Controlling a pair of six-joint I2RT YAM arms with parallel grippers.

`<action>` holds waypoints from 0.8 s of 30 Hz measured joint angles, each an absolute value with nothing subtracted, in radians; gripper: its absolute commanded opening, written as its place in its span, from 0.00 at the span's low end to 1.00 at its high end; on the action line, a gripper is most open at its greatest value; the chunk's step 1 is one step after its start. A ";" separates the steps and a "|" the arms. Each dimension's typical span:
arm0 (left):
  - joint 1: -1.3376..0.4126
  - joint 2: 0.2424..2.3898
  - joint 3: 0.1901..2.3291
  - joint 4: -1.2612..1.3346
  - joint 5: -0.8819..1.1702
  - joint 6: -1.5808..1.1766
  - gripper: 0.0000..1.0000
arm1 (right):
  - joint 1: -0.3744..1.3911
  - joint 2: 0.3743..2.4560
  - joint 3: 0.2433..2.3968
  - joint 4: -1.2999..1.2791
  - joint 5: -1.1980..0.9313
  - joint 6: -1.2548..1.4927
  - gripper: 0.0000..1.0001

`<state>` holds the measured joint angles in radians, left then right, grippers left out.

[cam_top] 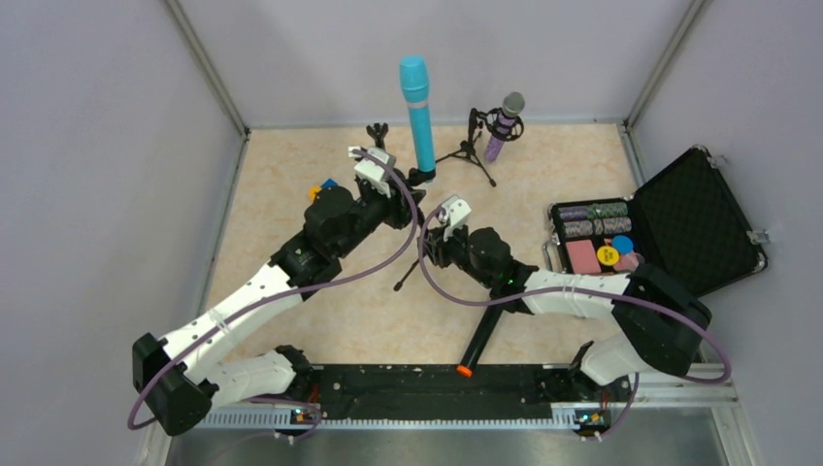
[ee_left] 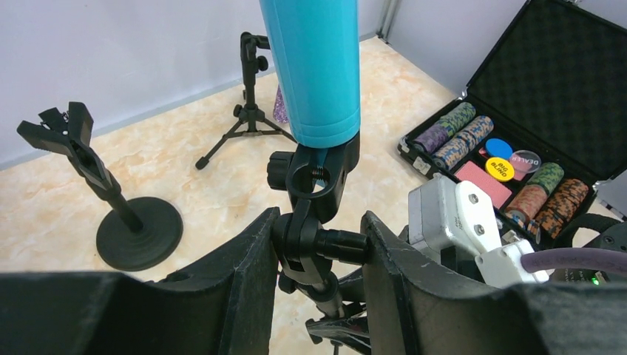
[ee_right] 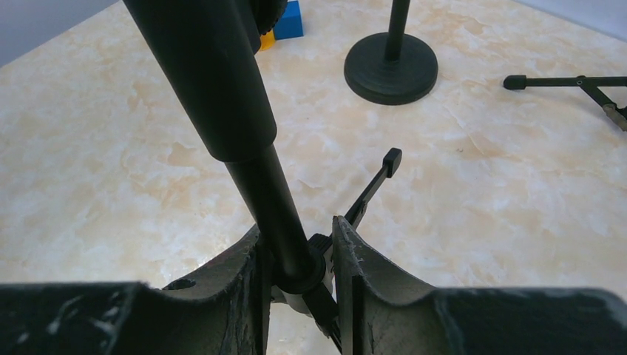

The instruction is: Attach the microphones to the stand

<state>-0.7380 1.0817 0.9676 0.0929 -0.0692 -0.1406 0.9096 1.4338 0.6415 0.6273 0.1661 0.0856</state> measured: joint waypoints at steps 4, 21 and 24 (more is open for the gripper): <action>-0.739 1.082 0.968 0.089 -0.064 -0.119 0.00 | 0.910 1.439 0.643 0.628 0.156 0.086 0.00; -0.731 0.972 0.942 0.092 0.110 0.019 0.00 | 0.911 1.441 0.642 0.724 0.031 0.056 0.00; -0.726 0.953 0.942 0.082 0.155 0.028 0.00 | 0.915 1.441 0.642 0.735 0.012 0.053 0.00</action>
<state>-0.7261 0.9535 0.9421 0.0818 0.1555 0.0277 0.9146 1.4414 0.6418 0.7345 0.0120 0.0528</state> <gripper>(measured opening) 0.459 0.304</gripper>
